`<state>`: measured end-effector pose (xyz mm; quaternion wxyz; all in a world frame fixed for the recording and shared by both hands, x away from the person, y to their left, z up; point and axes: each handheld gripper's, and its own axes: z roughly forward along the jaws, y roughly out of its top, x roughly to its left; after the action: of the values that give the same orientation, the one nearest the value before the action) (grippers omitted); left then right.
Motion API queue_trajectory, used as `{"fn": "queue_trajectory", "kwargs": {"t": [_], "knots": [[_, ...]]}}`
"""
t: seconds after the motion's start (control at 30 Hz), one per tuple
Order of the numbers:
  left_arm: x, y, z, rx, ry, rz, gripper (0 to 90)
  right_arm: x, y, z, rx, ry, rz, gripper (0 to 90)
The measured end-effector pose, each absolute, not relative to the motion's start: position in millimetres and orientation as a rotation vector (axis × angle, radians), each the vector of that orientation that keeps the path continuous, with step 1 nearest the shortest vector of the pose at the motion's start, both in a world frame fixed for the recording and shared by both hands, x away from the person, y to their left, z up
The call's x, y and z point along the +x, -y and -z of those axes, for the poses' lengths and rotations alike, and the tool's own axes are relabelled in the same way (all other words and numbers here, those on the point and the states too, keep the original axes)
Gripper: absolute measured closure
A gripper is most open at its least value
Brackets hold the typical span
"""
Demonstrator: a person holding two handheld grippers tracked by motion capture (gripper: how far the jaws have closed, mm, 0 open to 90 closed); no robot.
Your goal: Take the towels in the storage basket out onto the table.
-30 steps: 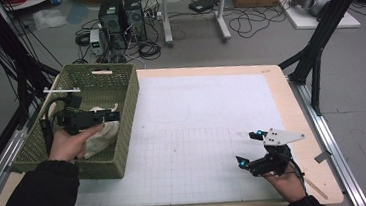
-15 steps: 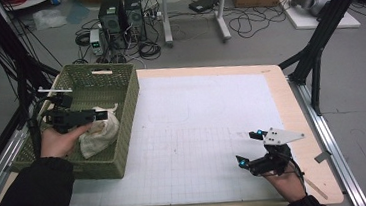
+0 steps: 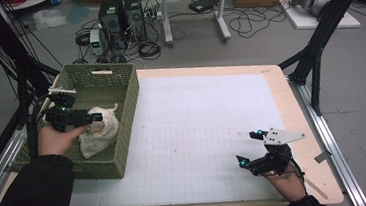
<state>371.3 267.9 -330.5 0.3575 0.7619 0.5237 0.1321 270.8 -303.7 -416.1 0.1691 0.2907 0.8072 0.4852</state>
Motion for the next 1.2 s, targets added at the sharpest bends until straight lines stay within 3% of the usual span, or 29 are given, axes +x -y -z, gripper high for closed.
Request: {"fn": "queue_trajectory", "kwargs": {"t": [0.7, 1.2], "knots": [[394.6, -245.7, 364.3, 2.254, -1.417, -0.360, 30.1, 272.5, 304.2, 417.5, 0.825, -2.299, -1.366, 3.5], [399.9, -239.6, 390.8, 2.409, -1.420, -0.183, 33.2, 272.1, 302.8, 416.7, 0.819, -2.303, -1.374, 3.5]]}}
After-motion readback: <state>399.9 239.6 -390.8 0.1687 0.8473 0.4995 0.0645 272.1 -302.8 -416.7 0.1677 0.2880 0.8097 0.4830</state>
